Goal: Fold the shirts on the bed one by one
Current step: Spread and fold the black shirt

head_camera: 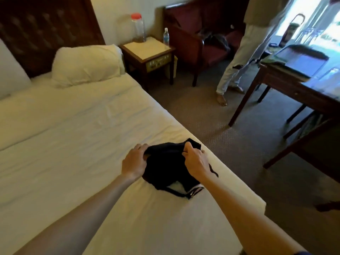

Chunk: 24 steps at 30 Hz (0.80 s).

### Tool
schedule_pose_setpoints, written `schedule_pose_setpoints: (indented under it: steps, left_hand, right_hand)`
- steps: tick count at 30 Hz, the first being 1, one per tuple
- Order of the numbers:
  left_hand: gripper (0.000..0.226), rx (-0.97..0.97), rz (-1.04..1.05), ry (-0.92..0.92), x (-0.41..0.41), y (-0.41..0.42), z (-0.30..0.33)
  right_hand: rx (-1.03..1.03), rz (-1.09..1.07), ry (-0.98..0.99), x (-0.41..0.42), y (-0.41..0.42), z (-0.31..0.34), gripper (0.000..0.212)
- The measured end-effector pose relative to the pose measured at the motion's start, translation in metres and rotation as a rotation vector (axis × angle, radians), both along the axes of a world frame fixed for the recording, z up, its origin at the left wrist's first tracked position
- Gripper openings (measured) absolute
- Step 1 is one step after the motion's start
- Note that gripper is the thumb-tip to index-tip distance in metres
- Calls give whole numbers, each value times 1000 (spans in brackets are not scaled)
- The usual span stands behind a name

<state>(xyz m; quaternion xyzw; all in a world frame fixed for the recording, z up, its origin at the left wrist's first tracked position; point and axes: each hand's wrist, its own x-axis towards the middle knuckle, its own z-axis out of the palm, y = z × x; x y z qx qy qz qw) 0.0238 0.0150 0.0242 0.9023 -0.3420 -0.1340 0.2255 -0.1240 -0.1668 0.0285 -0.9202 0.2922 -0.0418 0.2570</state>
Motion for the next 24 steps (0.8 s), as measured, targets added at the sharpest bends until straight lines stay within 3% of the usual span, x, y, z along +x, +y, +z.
schedule_pose_setpoints:
  steps: [3, 5, 11, 13, 16, 17, 21, 24]
  left_hand:
    - [18, -255, 42, -40, 12, 46, 100]
    - [24, -439, 45, -84, 20, 83, 171]
    - [18, -675, 62, -217, 22, 208, 360]
    - [13, -708, 69, -301, 16, 256, 410]
    - [15, -740, 104, -426, 1, 322, 472]
    - [14, -747, 112, -458, -5, 342, 489]
    - [21, -806, 159, -500, -25, 411, 545]
    - [25, -934, 281, -373, -30, 443, 572]
  right_hand:
    - [168, 61, -154, 22, 23, 92, 13]
    - [229, 103, -340, 33, 49, 157, 16]
    - [-32, 252, -667, 58, 168, 354, 24]
    - [-43, 378, -661, 54, 211, 407, 23]
    - [-161, 584, -431, 49, 266, 467, 44]
    - [-226, 609, -392, 50, 281, 482, 42]
    - [-258, 430, -637, 52, 340, 525, 18]
    - [-343, 213, -770, 56, 400, 533, 39]
